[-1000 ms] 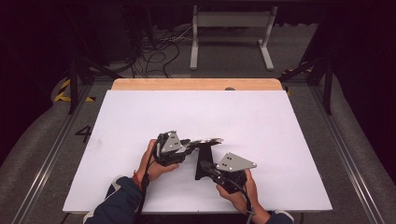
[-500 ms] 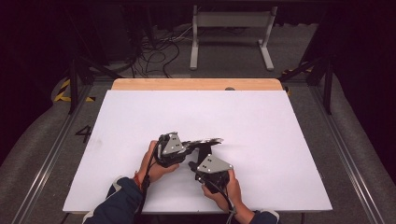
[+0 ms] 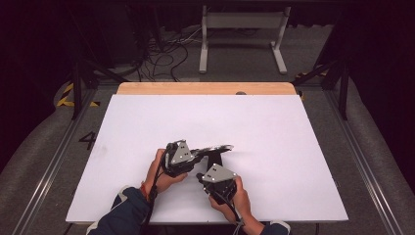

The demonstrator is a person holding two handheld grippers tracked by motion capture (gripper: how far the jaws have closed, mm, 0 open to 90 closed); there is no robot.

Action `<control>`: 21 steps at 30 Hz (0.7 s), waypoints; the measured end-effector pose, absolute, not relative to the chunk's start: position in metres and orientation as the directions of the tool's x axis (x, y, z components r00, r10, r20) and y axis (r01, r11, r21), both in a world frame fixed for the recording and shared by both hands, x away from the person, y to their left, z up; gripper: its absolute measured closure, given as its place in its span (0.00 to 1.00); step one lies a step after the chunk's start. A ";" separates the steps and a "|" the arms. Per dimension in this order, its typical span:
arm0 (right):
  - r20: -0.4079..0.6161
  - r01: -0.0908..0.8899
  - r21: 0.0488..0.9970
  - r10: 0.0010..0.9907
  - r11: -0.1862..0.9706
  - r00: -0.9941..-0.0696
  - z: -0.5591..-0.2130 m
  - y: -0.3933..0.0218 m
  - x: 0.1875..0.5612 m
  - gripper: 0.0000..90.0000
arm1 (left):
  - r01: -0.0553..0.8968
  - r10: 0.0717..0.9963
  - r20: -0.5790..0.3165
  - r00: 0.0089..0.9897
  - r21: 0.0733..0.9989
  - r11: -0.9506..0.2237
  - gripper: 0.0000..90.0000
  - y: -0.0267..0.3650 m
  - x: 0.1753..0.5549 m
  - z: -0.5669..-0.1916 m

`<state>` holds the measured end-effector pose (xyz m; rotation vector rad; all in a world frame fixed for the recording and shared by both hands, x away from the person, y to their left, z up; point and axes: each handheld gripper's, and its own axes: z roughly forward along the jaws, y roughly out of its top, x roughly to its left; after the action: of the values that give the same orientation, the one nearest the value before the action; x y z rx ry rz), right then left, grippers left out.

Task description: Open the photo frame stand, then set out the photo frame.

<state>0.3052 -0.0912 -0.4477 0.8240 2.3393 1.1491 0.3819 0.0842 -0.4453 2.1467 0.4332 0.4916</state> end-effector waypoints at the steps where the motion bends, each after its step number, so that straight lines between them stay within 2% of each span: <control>1: -0.095 0.331 0.809 0.664 0.486 -0.742 -0.448 -0.091 0.305 1.00 | 0.127 0.470 0.193 0.861 0.814 -0.567 0.82 0.084 0.382 -0.445; 21: -0.092 0.359 0.801 0.691 0.478 -0.717 -0.449 -0.100 0.302 1.00 | 0.118 0.475 0.208 0.855 0.815 -0.568 0.85 0.082 0.376 -0.445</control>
<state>0.3022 -0.0995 -0.4490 0.8758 2.3252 1.1209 0.3756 0.0821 -0.4455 2.1463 0.4296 0.5164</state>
